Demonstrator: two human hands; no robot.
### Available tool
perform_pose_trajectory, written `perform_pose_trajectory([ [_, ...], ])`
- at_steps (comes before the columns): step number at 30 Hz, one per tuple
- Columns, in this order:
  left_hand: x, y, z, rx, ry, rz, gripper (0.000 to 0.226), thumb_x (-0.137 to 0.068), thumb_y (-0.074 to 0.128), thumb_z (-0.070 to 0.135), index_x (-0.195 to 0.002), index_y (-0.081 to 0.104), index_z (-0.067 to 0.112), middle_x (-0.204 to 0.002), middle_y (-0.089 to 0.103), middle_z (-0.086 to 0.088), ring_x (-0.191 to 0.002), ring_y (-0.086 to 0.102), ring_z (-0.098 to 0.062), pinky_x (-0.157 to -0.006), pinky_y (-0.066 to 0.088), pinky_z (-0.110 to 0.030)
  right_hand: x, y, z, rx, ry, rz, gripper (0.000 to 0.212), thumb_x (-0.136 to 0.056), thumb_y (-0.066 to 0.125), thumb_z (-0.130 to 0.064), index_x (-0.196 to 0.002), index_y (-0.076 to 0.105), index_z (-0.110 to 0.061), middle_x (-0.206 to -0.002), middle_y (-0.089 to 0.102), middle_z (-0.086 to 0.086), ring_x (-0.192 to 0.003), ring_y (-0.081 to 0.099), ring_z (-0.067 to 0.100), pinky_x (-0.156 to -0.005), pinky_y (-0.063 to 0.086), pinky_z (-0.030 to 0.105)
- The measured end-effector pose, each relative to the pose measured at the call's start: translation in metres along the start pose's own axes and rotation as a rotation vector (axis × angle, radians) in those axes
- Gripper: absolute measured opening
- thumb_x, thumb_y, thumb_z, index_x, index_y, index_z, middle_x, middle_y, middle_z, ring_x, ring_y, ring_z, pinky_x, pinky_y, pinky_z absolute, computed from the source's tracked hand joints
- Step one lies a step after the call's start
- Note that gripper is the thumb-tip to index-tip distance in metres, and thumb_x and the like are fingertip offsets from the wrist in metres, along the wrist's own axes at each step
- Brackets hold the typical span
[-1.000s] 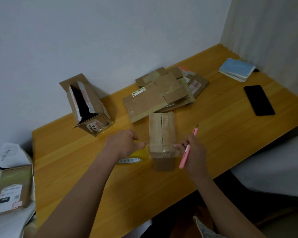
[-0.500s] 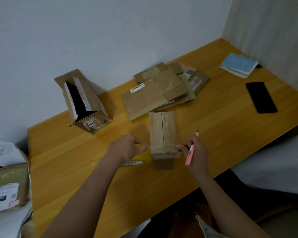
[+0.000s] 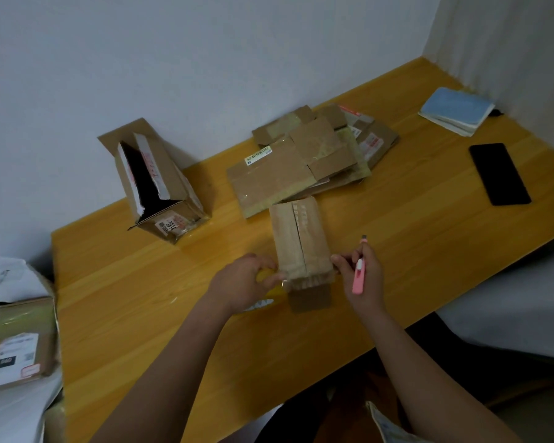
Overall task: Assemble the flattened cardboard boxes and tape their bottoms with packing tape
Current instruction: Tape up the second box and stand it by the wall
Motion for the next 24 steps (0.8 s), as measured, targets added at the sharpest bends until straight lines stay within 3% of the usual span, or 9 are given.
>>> perform_pose_trajectory([
  [3,-0.002,0.002,0.012,-0.064,-0.07,0.043,0.044,-0.082,0.058,0.065,-0.108,0.06,0.029,-0.108,0.057,0.007,-0.096,0.057,-0.015,-0.075,0.051,-0.036,-0.007,0.002,-0.006,-0.008,-0.015,-0.012,0.037,-0.087,0.069,-0.006,-0.075,0.035,-0.015,-0.073,0.051,0.016,-0.07,0.057,0.016,-0.068,0.053,0.02],
  [5,-0.003,0.004,0.021,-0.109,-0.103,0.075,0.047,-0.08,0.063,0.063,-0.109,0.057,0.026,-0.108,0.057,0.005,-0.095,0.057,-0.017,-0.074,0.051,-0.036,-0.005,0.003,-0.009,0.019,-0.024,-0.004,0.038,-0.086,0.071,-0.009,-0.074,0.036,-0.017,-0.073,0.055,0.005,-0.065,0.054,-0.001,-0.063,0.048,0.013],
  [7,-0.003,0.006,0.024,-0.097,-0.132,0.111,0.051,-0.079,0.067,0.061,-0.112,0.055,0.024,-0.112,0.056,0.004,-0.098,0.057,-0.018,-0.075,0.051,-0.037,-0.002,0.001,-0.008,0.026,-0.019,0.003,0.035,-0.085,0.073,-0.014,-0.076,0.039,-0.016,-0.081,0.062,0.0,-0.074,0.059,-0.004,-0.065,0.046,0.01],
  [10,0.001,0.005,0.021,-0.014,-0.151,0.187,0.068,-0.073,0.073,0.058,-0.122,0.04,0.025,-0.119,0.05,0.005,-0.101,0.058,-0.019,-0.071,0.051,-0.038,-0.001,-0.007,-0.006,0.057,-0.001,0.044,0.038,-0.079,0.077,-0.023,-0.079,0.04,-0.014,-0.095,0.066,0.002,-0.088,0.06,0.008,-0.066,0.039,0.0],
  [15,0.002,0.006,0.023,0.007,-0.098,0.163,0.084,-0.074,0.075,0.054,-0.137,0.021,0.042,-0.12,0.052,0.002,-0.097,0.06,-0.024,-0.071,0.053,-0.04,0.007,-0.008,-0.027,0.2,-0.181,0.116,0.039,-0.075,0.082,-0.018,-0.082,0.044,-0.013,-0.082,0.059,0.0,-0.07,0.057,0.006,-0.056,0.044,0.014],
  [21,0.003,0.004,0.016,0.126,-0.073,0.148,0.08,-0.074,0.078,0.046,-0.136,0.028,0.05,-0.113,0.061,0.005,-0.099,0.06,-0.019,-0.081,0.053,-0.041,0.022,0.011,-0.035,0.295,-0.317,0.113,0.034,-0.088,0.071,-0.016,-0.075,0.041,-0.024,-0.061,0.05,-0.011,-0.05,0.052,0.004,-0.041,0.043,0.025],
  [24,0.002,0.003,0.008,0.172,-0.098,0.17,0.08,-0.074,0.078,0.046,-0.139,0.032,0.05,-0.115,0.063,0.004,-0.103,0.061,-0.021,-0.085,0.051,-0.039,0.026,0.018,-0.036,0.338,-0.359,0.086,0.032,-0.088,0.072,-0.019,-0.074,0.043,-0.021,-0.063,0.06,-0.002,-0.049,0.057,0.006,-0.039,0.043,0.023],
])
Point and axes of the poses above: each hand's wrist, its own x-axis away from the middle knuckle, its own y-axis out of the palm, z = x × y, the point moved 7 cm from there along -x, towards the middle knuckle
